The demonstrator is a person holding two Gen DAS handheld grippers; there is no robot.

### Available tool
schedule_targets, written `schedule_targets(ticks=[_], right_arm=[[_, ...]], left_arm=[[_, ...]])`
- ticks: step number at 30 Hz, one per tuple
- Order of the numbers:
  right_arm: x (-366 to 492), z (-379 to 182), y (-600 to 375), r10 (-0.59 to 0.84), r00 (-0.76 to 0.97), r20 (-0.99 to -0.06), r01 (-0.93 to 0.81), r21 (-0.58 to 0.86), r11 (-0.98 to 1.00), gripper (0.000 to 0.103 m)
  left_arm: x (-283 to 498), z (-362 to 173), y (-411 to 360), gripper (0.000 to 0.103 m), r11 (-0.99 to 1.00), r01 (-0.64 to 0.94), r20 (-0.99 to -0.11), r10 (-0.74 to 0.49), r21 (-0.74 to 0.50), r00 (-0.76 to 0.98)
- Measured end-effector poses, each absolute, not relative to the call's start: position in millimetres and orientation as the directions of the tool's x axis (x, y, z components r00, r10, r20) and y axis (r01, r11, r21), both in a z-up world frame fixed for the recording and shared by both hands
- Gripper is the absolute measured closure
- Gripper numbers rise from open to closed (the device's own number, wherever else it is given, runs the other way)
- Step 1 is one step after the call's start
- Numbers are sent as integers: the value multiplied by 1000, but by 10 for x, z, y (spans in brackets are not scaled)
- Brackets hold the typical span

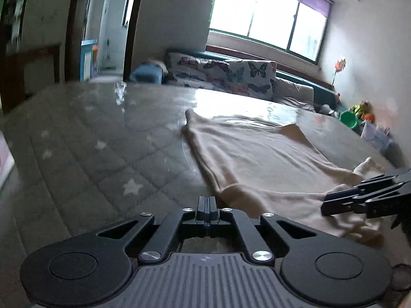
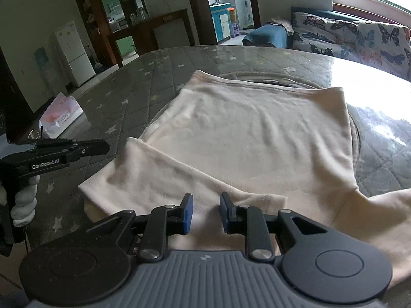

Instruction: Fold clothes

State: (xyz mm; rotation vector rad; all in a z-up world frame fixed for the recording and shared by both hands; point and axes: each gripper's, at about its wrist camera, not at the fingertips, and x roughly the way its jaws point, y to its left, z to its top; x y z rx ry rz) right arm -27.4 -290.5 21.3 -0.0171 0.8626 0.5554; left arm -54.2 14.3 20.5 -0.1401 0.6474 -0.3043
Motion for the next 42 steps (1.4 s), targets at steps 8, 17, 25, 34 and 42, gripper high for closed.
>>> schedule_targets(ticks=[8, 17, 25, 34, 42], right_arm=[[-275, 300, -2731, 478, 521, -707, -520, 181, 835, 78], [-55, 491, -2350, 564, 485, -668, -610, 204, 765, 78], [334, 386, -1849, 626, 352, -696, -640, 309, 704, 80], [769, 119, -1654, 693, 260, -672, -545, 490, 680, 94], [427, 530, -2213, 587, 410, -699, -598, 280, 751, 90]], left_arm=[[-418, 211, 80, 79, 914, 284, -581, -404, -291, 706], [-613, 127, -21, 99, 932, 283, -570, -362, -225, 738], [-661, 121, -86, 99, 941, 260, -558, -338, -217, 758], [-678, 123, -55, 99, 944, 250, -569, -330, -216, 753], [-625, 349, 7, 98, 934, 280, -518, -356, -222, 778]])
